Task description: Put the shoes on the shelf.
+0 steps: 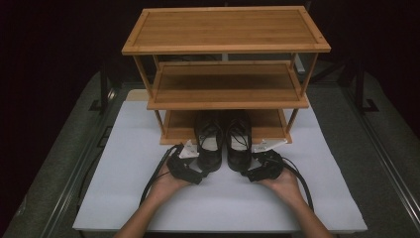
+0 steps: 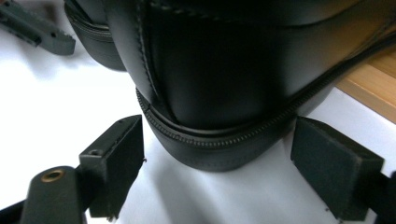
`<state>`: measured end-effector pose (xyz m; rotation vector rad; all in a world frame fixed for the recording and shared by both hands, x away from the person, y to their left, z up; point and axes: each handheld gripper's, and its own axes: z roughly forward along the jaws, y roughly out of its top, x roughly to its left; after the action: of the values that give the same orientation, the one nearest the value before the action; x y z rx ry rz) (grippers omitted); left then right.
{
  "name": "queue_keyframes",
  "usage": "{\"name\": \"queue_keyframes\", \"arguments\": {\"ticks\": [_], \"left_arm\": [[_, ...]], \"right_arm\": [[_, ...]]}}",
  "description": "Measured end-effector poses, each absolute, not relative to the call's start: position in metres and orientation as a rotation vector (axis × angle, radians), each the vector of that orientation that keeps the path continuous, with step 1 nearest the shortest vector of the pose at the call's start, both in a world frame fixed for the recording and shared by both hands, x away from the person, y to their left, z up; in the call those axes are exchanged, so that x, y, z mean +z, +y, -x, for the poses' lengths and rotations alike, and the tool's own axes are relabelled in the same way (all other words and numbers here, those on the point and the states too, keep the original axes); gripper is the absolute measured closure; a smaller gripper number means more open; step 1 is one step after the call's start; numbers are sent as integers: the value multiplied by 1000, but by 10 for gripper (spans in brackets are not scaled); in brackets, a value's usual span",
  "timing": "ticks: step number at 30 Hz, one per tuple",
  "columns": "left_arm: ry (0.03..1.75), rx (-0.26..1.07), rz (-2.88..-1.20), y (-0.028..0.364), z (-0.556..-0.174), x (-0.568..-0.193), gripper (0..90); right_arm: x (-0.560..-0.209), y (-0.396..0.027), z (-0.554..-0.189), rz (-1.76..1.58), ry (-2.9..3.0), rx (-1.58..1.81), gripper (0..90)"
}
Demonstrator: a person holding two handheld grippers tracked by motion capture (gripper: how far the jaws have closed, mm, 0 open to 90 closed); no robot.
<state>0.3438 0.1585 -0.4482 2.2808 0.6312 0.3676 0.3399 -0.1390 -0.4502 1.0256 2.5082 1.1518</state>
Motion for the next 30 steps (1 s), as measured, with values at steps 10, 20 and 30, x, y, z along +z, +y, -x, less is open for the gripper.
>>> {"name": "queue_keyframes", "arguments": {"ticks": [10, 20, 30], "left_arm": [[682, 394, -2288, 149, -344, -450, 148], [730, 371, -2251, 148, -344, -443, 152], [757, 328, -2177, 150, -348, -428, 151]], "right_arm": [[-453, -129, -336, -1033, 2475, 1137, 229], [-449, -129, -335, -1055, 2463, 1160, 240], [-437, -134, -342, -1093, 2480, 1208, 242]]}}
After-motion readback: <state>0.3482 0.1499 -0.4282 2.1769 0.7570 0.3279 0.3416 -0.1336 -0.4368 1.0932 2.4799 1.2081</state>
